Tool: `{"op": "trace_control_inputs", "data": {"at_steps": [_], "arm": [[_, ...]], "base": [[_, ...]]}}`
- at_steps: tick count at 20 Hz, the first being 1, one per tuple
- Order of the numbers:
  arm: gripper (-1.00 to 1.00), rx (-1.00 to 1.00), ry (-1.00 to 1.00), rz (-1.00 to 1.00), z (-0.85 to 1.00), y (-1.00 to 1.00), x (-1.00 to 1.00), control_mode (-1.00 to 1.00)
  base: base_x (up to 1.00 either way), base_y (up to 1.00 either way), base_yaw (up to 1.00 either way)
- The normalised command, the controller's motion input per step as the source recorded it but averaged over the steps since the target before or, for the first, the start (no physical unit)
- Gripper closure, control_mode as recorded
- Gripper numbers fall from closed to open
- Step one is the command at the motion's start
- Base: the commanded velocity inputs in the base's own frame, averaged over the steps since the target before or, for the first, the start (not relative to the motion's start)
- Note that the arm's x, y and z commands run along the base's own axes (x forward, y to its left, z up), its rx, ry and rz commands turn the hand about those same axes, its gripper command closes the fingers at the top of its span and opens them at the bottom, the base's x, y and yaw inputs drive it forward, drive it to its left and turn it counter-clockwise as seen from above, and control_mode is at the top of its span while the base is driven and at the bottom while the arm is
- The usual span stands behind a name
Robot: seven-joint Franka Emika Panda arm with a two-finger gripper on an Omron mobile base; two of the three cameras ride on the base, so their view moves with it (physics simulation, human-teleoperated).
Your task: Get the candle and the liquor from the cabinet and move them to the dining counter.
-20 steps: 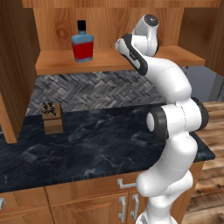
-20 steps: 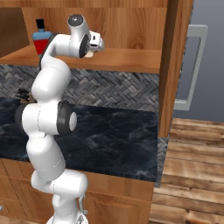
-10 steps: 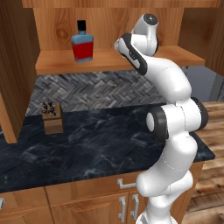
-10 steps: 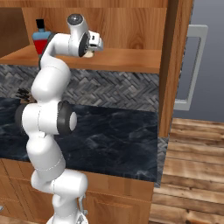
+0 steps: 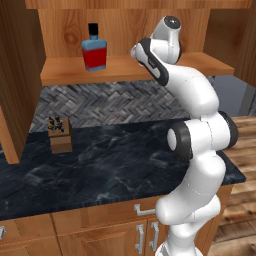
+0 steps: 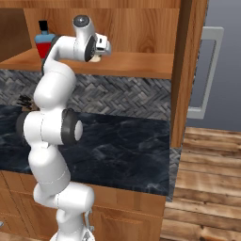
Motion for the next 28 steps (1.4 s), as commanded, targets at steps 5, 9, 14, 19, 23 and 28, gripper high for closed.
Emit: {"op": "trace_control_inputs", "data": {"at_steps": [5, 9, 14, 19, 23, 28], "arm": [[1.00, 0.00, -0.03, 0.01, 0.00, -0.01, -0.31, -1.00], [1.00, 0.00, -0.08, 0.00, 0.03, -0.09, -0.52, -1.00], [1.00, 0.00, -0.09, 0.00, 0.15, -0.13, -0.81, -1.00], [1.00, 0.00, -0.03, 0.00, 0.25, -0.17, -1.00, -1.00], [1.00, 0.00, 0.00, -0.04, 0.32, -0.07, -1.00, -1.00], [1.00, 0.00, 0.00, -0.07, 0.23, 0.00, -1.00, -1.00]], "base": [[0.00, 0.00, 0.00], [0.00, 0.00, 0.00], [0.00, 0.00, 0.00], [0.00, 0.00, 0.00], [0.00, 0.00, 0.00], [0.00, 0.00, 0.00]]}}
